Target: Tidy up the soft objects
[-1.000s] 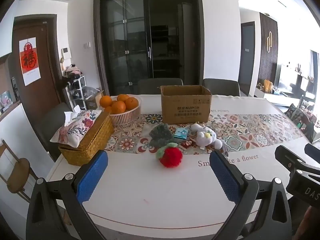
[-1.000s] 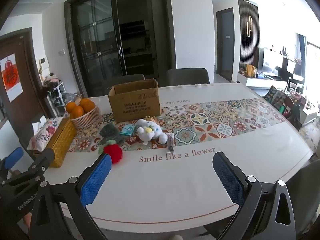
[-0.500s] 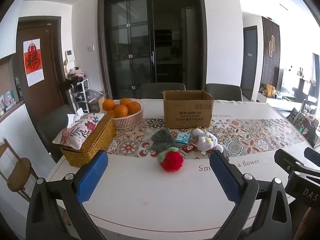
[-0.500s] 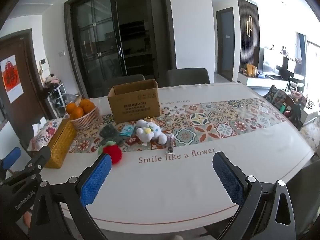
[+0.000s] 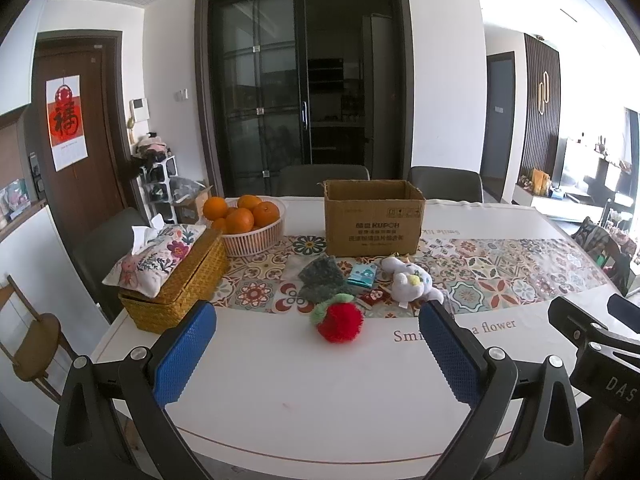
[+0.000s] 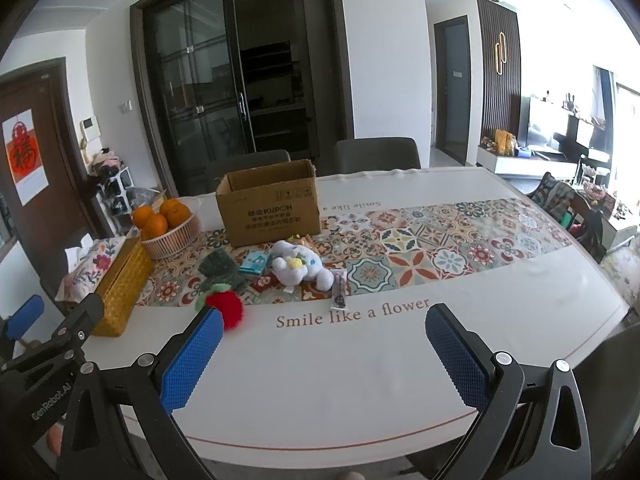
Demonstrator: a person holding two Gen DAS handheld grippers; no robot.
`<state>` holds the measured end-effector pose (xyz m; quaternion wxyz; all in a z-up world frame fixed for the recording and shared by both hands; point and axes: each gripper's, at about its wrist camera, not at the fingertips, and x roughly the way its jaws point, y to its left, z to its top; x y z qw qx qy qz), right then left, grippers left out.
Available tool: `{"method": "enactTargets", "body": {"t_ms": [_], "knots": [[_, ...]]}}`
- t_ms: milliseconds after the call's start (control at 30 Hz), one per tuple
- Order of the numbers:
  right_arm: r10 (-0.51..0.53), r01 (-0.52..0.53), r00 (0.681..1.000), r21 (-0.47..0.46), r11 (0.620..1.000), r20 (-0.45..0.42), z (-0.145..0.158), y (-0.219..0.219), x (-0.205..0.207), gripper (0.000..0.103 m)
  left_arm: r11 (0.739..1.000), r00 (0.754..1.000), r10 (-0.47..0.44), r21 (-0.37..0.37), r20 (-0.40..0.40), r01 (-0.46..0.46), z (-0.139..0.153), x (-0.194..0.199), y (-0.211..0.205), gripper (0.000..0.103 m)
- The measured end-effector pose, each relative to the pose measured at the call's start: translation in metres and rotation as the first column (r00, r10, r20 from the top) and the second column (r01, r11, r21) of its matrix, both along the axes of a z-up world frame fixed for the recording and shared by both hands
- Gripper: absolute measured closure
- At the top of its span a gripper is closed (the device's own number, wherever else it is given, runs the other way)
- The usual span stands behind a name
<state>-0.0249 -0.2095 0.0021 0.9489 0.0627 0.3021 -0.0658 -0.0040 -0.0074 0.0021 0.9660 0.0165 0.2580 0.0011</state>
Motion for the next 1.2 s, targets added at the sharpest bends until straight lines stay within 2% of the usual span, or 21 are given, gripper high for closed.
{"method": "enactTargets", "body": {"t_ms": [1200], "knots": [[-0.01, 0.01, 1.0, 0.004, 1.0, 0.011, 0.004, -0.01, -0.005, 0.001, 1.0, 1.0, -0.005, 0.0, -0.008, 0.005, 0.0, 0.001, -0.004, 0.0]]}}
